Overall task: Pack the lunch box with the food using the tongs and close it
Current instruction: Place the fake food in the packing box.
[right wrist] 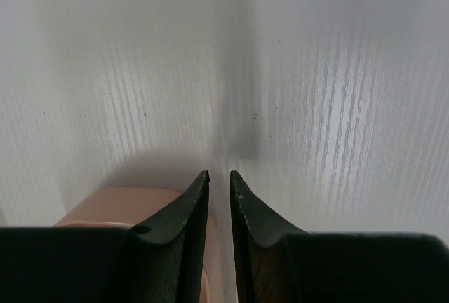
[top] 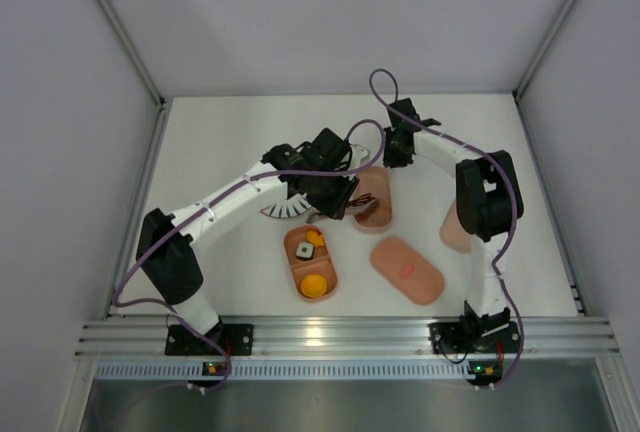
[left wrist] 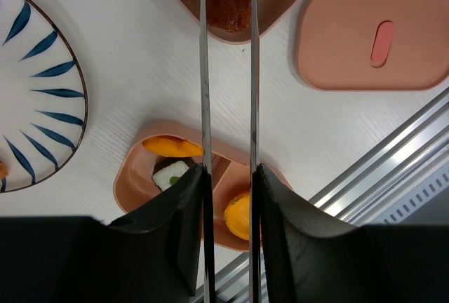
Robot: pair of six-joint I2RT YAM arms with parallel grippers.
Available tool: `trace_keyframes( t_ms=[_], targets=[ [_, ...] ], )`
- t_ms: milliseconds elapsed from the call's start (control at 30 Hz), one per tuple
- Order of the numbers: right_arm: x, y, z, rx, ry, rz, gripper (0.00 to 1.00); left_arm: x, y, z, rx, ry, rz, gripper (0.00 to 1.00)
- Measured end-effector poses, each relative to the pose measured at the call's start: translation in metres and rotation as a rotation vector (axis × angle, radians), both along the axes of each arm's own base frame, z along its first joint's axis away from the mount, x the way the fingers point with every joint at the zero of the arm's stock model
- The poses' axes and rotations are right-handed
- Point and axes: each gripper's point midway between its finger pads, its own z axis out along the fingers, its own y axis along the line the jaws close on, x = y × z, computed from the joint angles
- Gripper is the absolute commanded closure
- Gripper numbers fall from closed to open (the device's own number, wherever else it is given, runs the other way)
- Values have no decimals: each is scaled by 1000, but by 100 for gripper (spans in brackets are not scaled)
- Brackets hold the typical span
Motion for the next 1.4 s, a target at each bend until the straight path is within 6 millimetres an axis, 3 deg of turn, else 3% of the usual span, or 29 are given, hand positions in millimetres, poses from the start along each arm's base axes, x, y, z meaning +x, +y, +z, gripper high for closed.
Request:
trace_keyframes(
  t_ms=[233, 467, 1400],
  targets=[
    [-2, -1, -2, -3, 7, 1, 82, 1, 0, 0, -1, -4, -2, 63],
    [-2, -1, -2, -6, 5, 6, 82, 1, 0, 0, -1, -5, -4, 46],
    [-3, -4, 4, -17, -6, 7, 81, -8, -10, 5, -58, 27, -42, 49]
  ],
)
